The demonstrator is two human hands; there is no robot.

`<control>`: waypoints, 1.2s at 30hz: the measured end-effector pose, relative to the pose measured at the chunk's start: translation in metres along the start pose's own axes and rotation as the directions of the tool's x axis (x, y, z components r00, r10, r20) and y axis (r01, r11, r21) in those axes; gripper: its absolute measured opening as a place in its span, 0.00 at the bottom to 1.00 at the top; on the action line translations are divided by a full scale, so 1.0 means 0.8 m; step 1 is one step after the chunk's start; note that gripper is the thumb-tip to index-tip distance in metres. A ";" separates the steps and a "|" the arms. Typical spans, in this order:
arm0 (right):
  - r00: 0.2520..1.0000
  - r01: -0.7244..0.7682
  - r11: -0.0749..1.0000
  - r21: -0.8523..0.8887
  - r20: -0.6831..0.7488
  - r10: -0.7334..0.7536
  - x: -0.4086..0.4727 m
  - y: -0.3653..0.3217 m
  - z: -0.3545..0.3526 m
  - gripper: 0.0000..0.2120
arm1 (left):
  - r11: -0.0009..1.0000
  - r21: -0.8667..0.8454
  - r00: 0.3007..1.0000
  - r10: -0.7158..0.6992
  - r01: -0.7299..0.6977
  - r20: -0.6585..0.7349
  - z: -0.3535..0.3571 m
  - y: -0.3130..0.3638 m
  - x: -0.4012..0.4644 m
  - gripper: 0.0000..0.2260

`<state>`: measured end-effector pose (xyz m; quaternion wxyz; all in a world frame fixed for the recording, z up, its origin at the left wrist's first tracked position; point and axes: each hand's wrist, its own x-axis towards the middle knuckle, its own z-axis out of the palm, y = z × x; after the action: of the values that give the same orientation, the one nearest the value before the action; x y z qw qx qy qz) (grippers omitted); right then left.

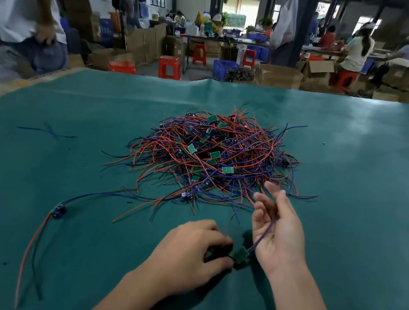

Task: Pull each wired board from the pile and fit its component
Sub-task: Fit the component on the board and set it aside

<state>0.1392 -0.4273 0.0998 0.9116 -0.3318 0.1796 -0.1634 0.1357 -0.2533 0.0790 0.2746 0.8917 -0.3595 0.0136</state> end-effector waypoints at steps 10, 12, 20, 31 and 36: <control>0.936 0.350 0.670 -0.655 0.222 -0.272 -0.017 0.041 0.003 0.04 | 0.993 0.113 0.986 0.051 -0.034 -0.156 0.010 0.013 0.000 0.12; 0.906 0.418 0.566 -0.711 0.278 -0.320 -0.017 0.041 0.000 0.03 | 0.997 0.032 0.955 -0.062 0.074 -0.291 0.008 0.005 0.003 0.09; 0.952 0.302 0.757 -0.579 0.218 -0.214 -0.015 0.030 0.002 0.12 | 0.706 -0.687 0.900 -0.397 0.173 -0.181 -0.021 -0.001 0.006 0.25; 0.872 -0.072 0.914 -0.400 0.420 0.252 -0.025 0.017 0.009 0.15 | 0.089 -0.925 0.921 -0.161 0.371 0.354 -0.028 -0.001 0.002 0.13; 0.883 -0.037 0.908 -0.418 0.412 0.226 -0.021 0.019 0.004 0.16 | 0.079 -0.951 0.935 -0.220 0.300 0.277 -0.022 -0.007 0.004 0.03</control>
<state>0.1282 -0.4077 0.0956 0.8505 -0.5253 0.0149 0.0218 0.1444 -0.2432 0.0917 0.7771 0.5386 -0.1232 -0.3015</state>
